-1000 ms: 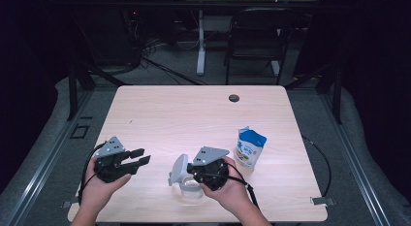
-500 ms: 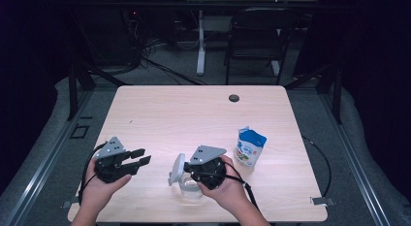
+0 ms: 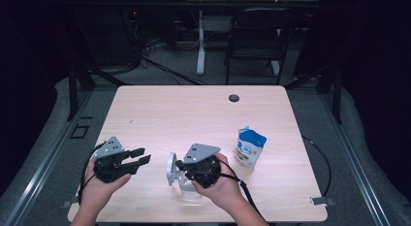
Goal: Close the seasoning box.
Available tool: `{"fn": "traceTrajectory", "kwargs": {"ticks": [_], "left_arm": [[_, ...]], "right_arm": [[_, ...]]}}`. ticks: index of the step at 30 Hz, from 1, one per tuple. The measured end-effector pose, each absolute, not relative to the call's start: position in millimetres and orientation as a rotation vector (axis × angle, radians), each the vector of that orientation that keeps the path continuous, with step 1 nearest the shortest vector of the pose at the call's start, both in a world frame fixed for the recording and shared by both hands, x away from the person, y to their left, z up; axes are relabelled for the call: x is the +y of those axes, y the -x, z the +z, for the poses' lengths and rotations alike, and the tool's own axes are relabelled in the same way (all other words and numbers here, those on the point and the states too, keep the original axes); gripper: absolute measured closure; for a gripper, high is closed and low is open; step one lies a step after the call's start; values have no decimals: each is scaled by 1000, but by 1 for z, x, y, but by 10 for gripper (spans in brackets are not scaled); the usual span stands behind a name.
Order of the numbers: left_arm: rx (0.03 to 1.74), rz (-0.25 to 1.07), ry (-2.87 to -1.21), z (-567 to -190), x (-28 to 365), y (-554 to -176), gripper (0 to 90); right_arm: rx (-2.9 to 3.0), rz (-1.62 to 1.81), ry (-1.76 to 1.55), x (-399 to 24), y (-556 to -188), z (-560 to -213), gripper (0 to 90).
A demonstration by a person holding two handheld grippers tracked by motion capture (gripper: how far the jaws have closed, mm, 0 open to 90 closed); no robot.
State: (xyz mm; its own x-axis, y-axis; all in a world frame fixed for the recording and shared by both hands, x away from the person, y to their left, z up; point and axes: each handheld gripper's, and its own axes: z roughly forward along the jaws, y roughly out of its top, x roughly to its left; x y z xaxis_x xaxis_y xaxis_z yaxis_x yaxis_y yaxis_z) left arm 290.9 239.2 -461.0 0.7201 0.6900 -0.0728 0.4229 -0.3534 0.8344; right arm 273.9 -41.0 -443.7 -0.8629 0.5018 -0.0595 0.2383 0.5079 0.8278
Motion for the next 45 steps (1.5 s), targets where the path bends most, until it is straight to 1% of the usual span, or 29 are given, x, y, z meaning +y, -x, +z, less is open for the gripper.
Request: {"fn": "traceTrajectory", "kwargs": {"ticks": [11,21,45], "left_arm": [[865,383,-1985,-461,242,-291,599],[870,371,-1969,-464,243,-292,592],[863,367,-1989,-470,239,-292,586]], "right_arm": [[2457,1275,-616,-39,-273,-443,897],[2440,1280,-621,-47,-270,-440,839],[2386,1311,-689,-81,-262,-438,763]]}}
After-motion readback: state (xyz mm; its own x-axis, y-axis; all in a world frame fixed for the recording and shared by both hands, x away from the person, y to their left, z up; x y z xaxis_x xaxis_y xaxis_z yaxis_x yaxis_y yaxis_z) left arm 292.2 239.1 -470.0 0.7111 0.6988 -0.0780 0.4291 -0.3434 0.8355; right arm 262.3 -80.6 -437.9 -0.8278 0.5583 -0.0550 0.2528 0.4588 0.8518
